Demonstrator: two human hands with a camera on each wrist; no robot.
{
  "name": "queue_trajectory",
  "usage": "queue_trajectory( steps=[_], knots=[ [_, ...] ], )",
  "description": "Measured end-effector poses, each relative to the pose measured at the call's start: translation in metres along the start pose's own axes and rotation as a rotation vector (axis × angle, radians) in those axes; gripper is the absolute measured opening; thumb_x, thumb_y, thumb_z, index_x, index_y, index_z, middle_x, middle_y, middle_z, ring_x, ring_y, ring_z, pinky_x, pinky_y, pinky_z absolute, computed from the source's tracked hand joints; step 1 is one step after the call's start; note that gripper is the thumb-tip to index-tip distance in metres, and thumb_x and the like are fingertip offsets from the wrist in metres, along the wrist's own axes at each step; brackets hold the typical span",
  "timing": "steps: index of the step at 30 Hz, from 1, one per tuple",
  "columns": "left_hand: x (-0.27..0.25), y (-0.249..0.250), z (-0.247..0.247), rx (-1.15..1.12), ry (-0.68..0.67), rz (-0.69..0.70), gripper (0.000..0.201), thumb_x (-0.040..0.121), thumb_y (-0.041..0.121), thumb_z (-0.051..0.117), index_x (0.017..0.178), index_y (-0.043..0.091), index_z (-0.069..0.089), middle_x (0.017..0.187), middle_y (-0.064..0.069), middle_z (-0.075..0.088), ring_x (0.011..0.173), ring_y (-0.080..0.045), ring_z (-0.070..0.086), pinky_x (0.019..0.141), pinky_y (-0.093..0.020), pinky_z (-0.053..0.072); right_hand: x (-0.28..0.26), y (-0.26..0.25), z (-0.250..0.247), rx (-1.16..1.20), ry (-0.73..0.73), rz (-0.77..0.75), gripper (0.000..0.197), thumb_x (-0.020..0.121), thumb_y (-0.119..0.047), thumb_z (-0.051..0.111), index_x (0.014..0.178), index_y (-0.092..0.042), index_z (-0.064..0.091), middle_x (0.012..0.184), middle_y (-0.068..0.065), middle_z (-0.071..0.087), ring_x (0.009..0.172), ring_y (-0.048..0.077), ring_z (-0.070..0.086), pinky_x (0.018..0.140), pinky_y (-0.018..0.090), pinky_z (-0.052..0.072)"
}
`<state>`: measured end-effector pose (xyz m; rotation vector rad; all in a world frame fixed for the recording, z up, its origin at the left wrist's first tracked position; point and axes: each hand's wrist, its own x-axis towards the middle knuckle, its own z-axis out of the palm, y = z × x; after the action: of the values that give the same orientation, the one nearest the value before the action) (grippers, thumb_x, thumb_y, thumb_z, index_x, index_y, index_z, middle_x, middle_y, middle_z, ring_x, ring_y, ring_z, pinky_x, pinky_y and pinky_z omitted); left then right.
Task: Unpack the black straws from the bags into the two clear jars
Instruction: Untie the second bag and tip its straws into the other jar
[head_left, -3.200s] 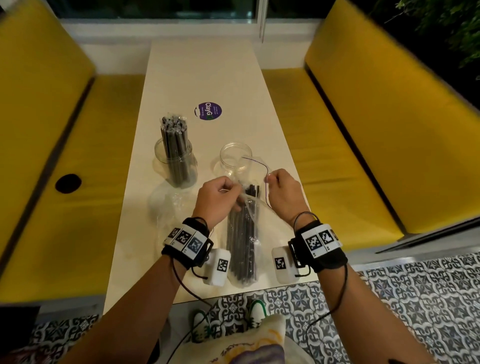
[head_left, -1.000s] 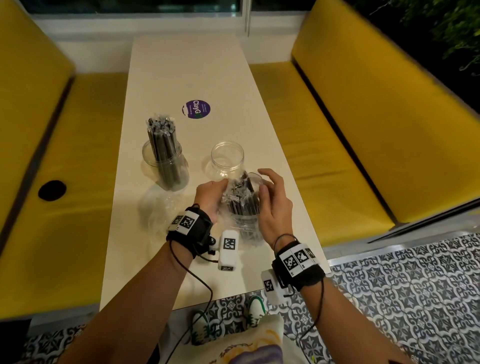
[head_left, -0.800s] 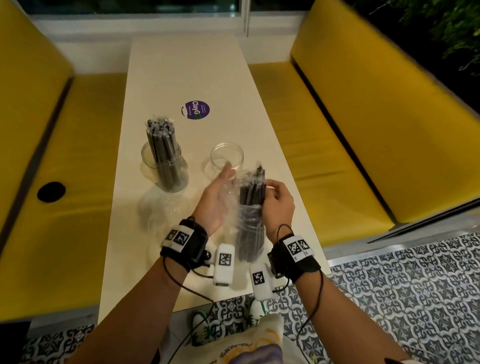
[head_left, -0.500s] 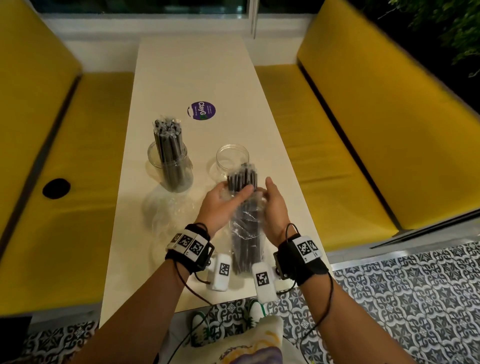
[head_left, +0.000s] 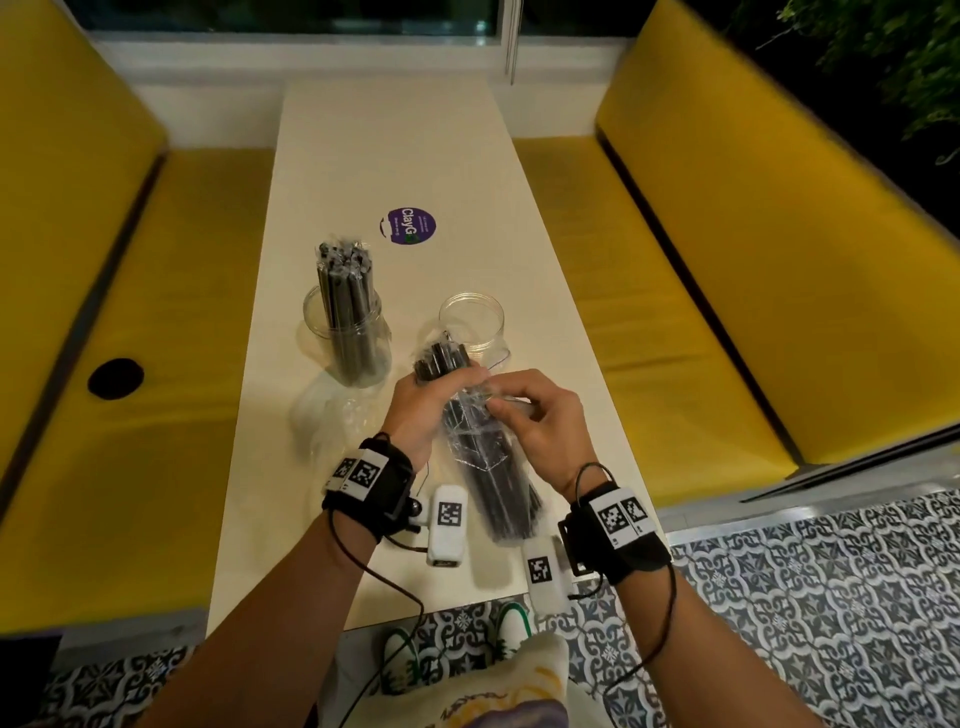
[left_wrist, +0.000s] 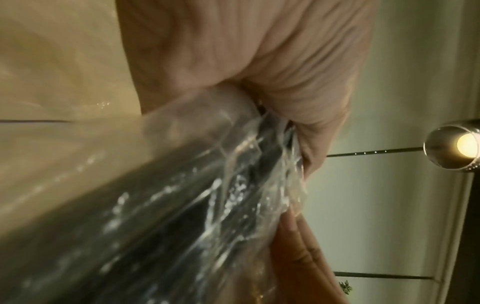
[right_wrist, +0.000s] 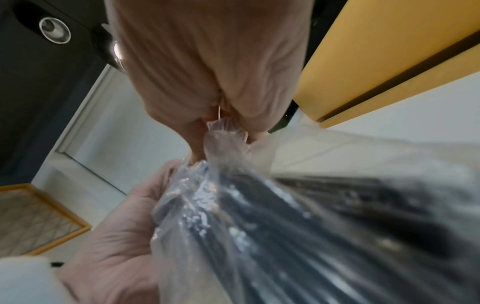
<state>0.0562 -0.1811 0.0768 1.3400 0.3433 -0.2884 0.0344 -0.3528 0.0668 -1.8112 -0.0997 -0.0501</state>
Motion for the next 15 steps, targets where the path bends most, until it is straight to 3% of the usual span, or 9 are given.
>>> queue_trajectory(
  steps=[3,6,9,11,15],
  knots=[
    [-0.002,0.000,0.002,0.001,0.047,0.009,0.037,0.068,0.030,0.088,0.100,0.012,0.079,0.096,-0.009,0.079,0.100,-0.036,0.076,0.101,-0.057,0.056,-0.002,-0.005,0.001,0.066,0.059,0.013,0.016,0.091,-0.013,0.077,0.106,-0.010,0.075,0.102,0.000,0.077,0.100,0.017,0.073,0.097,0.046,0.059],
    [-0.008,0.001,0.004,-0.057,0.016,0.004,0.058,0.067,0.034,0.090,0.114,0.003,0.077,0.111,-0.019,0.080,0.111,-0.041,0.075,0.102,-0.056,0.057,-0.003,-0.006,0.009,0.173,0.139,0.058,0.024,0.093,-0.011,0.074,0.117,-0.011,0.069,0.101,0.002,0.073,0.096,0.018,0.071,0.095,0.047,0.060],
    [-0.009,0.001,0.005,-0.034,0.020,0.028,0.056,0.067,0.036,0.088,0.109,0.001,0.076,0.104,-0.015,0.080,0.100,-0.034,0.076,0.101,-0.053,0.056,0.001,-0.004,0.015,0.240,0.163,0.132,0.018,0.096,-0.014,0.068,0.113,-0.016,0.073,0.107,0.007,0.076,0.099,0.027,0.072,0.098,0.058,0.057],
    [-0.009,0.000,0.002,-0.043,0.053,0.039,0.055,0.065,0.038,0.088,0.108,0.005,0.077,0.101,-0.011,0.080,0.102,-0.034,0.075,0.106,-0.059,0.053,0.004,-0.005,0.017,0.273,0.159,0.155,0.019,0.094,-0.020,0.067,0.112,-0.018,0.074,0.109,0.011,0.076,0.100,0.033,0.072,0.098,0.062,0.056],
    [-0.011,0.002,-0.002,-0.097,0.067,0.074,0.054,0.068,0.031,0.089,0.114,0.006,0.076,0.105,-0.014,0.080,0.107,-0.037,0.075,0.105,-0.059,0.055,0.010,-0.006,0.019,0.186,0.084,0.205,0.045,0.089,-0.040,0.067,0.132,-0.030,0.067,0.124,0.010,0.070,0.117,0.030,0.068,0.106,0.053,0.054]
  ],
)
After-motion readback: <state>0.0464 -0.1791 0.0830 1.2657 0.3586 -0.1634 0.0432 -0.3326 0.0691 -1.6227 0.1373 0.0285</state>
